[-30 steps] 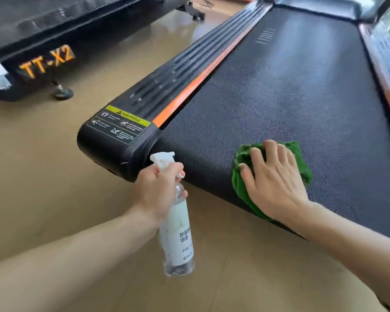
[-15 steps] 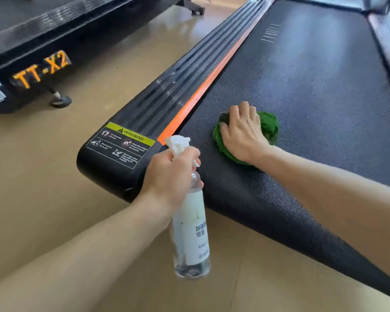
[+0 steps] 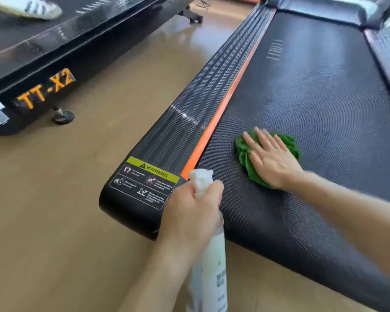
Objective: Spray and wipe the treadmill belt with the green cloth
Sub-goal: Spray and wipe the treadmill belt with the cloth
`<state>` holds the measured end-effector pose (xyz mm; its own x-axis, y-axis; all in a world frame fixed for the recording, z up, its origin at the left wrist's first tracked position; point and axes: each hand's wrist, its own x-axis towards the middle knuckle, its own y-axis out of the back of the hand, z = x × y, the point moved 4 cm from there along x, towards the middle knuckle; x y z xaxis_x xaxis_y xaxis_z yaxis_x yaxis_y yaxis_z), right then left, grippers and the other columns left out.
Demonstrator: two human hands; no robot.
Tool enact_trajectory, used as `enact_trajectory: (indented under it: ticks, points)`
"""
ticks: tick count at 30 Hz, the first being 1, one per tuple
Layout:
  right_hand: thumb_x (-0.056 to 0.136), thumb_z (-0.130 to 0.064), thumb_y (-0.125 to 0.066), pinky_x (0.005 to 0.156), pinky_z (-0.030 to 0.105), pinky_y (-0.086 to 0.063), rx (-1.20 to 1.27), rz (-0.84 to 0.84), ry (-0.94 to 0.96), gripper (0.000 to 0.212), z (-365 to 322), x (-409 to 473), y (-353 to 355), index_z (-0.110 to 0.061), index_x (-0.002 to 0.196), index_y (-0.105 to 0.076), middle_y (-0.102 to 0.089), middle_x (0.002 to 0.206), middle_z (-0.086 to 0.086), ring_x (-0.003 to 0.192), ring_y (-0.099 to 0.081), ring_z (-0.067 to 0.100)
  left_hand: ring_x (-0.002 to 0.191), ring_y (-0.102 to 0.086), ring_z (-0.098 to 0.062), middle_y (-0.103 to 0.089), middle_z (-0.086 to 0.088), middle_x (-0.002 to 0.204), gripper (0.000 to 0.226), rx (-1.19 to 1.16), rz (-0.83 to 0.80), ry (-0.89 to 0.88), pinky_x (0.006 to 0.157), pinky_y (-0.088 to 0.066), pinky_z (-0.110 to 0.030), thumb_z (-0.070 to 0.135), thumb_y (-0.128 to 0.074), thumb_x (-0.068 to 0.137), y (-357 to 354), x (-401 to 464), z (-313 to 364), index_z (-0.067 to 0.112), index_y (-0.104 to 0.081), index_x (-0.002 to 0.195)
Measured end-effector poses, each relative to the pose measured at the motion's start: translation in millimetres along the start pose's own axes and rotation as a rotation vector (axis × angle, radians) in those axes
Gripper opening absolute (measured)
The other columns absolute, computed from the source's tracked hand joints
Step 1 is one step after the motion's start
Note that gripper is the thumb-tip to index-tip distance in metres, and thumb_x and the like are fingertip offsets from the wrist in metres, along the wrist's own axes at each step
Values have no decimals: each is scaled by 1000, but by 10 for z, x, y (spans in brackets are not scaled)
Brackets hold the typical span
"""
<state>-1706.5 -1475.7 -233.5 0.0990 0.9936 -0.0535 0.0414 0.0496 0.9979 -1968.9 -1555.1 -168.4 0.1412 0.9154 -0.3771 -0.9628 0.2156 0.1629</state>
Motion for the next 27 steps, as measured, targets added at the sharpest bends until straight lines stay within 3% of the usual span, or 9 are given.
enact_trajectory:
  ticks: [2,4,6,11,14,17,19,23,27]
  points:
    - [103,-48,-9,124,38,8,9,-18,-161,58,48,375,3,-34,159,1,6,168,3,153,9,18,76,-75,-29,-67,5,59,28,-60,-5,-23,78,-60,-41,36,-65,90,53,88,44,14,-68,72]
    - [104,-46,-11,123,39,8,19,-38,-211,59,-68,457,-20,-29,160,-1,8,167,4,153,10,18,63,-71,-22,-65,6,58,32,-130,14,14,65,-59,-29,29,-65,94,154,166,36,12,-66,67]
    - [102,-49,-9,123,37,9,38,-70,-98,62,-226,210,-21,-27,160,-2,11,167,1,153,12,16,65,-72,-22,-66,6,59,31,-112,19,13,65,-59,-29,29,-67,94,242,224,17,14,-68,67]
    - [100,-49,-2,123,35,10,-23,-104,297,62,-716,-893,38,-30,159,4,21,164,-7,149,23,8,85,-77,-33,-72,6,65,31,-53,22,14,89,-62,-51,42,-68,86,331,325,-69,19,-72,65]
    - [105,-44,-11,123,36,10,-54,-99,411,58,-810,-1137,72,-30,159,6,20,165,-7,150,22,10,80,-77,-34,-71,6,64,28,-62,-11,9,87,-63,-53,45,-65,78,249,291,-31,20,-73,69]
    - [106,-42,-14,124,37,8,-57,-99,507,56,-686,-851,144,-34,158,5,15,166,-9,151,18,8,64,-72,-27,-70,1,64,34,-100,-3,41,77,-63,-46,35,-69,89,159,329,-70,10,-70,66]
    - [103,-43,-10,124,36,6,-94,-75,459,57,-556,-400,99,-35,159,2,9,167,-8,152,11,11,65,-73,-24,-71,4,64,33,-86,11,48,73,-61,-40,36,-69,90,122,335,-75,16,-71,63]
    - [103,-45,-13,124,37,5,6,-5,25,58,-362,372,19,-33,159,-4,1,168,-1,154,4,16,59,-67,-20,-69,0,70,27,-116,10,51,52,-53,-23,28,-68,94,116,238,-50,7,-71,76]
    - [102,-44,-11,124,39,8,29,-39,154,61,-582,19,1,-25,160,-7,8,167,0,153,10,16,54,-66,-13,-66,-9,73,23,-85,35,49,53,-51,-20,29,-70,92,200,126,-21,8,-73,81]
